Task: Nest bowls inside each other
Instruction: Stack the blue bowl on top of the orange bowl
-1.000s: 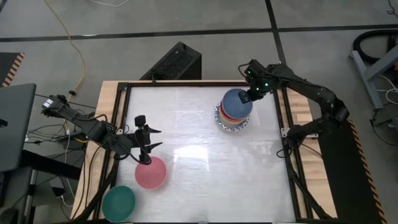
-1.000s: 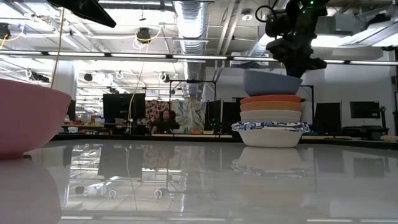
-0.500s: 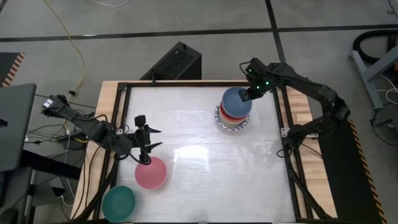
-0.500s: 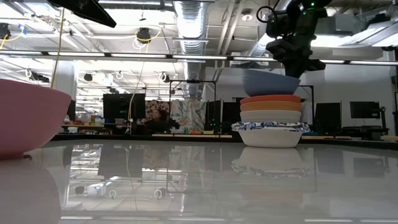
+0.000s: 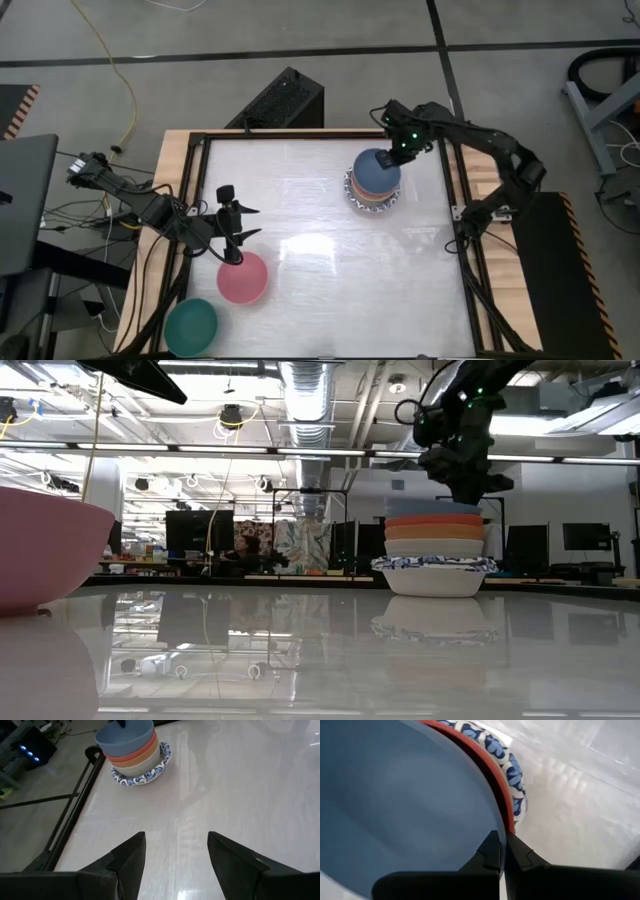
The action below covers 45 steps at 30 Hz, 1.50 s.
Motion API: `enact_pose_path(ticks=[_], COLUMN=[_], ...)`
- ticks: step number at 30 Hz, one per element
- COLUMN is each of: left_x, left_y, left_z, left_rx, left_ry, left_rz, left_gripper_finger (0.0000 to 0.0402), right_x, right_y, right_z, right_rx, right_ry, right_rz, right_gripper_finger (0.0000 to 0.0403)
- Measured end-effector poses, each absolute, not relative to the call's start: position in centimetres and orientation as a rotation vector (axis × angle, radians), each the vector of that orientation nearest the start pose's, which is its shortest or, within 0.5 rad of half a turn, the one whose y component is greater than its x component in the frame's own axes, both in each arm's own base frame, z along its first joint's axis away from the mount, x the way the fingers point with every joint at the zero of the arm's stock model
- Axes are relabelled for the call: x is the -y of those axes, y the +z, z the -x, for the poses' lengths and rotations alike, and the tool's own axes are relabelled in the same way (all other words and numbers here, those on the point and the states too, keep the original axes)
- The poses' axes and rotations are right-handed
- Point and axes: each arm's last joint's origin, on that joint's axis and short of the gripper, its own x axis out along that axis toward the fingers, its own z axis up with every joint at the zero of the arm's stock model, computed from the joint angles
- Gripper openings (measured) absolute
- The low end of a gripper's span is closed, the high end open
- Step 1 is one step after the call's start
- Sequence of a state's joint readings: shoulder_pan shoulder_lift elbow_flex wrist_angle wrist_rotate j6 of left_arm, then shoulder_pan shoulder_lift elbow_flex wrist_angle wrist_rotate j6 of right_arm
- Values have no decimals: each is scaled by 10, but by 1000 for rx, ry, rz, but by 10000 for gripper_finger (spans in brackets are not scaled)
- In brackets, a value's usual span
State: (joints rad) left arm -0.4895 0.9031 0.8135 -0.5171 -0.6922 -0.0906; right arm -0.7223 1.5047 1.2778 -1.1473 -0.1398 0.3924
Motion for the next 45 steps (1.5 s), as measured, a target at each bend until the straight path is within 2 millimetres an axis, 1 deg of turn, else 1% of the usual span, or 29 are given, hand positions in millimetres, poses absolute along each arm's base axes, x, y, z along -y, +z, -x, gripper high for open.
enact_pose_path(ticks=[4, 10, 17, 26, 34, 41, 45], left_x=[68, 68, 68, 68, 68, 68, 68], left_y=[297, 297, 297, 297, 297, 296, 296], left_z=[-167, -167, -167, -167, -167, -167, -167], left_rx=[-494, -495, -494, -494, -495, -503, -503], left_ry=[219, 218, 220, 221, 222, 222, 222], left_rz=[-251, -251, -251, -251, -252, -257, -257], left_gripper_finger=[204, 204, 204, 204, 204, 204, 204], right_x=[181, 179, 177, 174, 169, 167, 167], right_y=[270, 278, 278, 278, 279, 278, 279], right_z=[-210, -203, -204, -208, -215, -215, -214], right_rx=[-1195, -1168, -1175, -1176, -1172, -1203, -1204], right_ry=[-725, -738, -734, -720, -673, -647, -635], right_rz=[-925, -929, -929, -909, -828, -802, -784], right_gripper_finger=[12, 13, 36, 50, 93, 143, 158])
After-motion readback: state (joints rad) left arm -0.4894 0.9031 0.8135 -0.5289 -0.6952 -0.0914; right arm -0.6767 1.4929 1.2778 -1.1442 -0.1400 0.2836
